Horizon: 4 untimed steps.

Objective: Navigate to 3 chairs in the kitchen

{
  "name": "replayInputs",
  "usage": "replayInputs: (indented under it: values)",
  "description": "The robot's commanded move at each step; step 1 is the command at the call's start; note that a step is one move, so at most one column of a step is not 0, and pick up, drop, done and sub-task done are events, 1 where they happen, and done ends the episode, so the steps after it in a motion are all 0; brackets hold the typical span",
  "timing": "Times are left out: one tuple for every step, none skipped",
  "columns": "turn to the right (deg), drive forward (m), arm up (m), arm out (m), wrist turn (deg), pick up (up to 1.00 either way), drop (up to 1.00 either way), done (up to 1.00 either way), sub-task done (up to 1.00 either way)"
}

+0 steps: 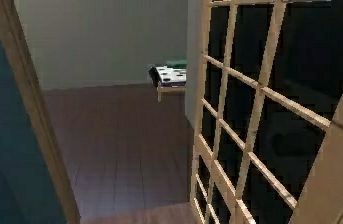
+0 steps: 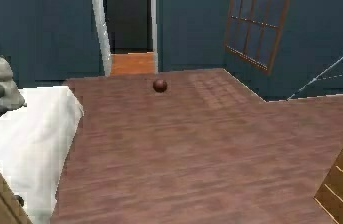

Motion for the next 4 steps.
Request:
replayInputs:
  values:
    - [-3.0,0.0,0.0,0.0,0.0,0.0,0.0,0.0,0.0]
    - [-45.0,0.0,0.0,0.0,0.0,0.0,0.0,0.0,0.0]
    - [-6.0,0.0,0.0,0.0,0.0,0.0,0.0,0.0,0.0]
    - [-3.0,0.0,0.0,0.0,0.0,0.0,0.0,0.0,0.0]
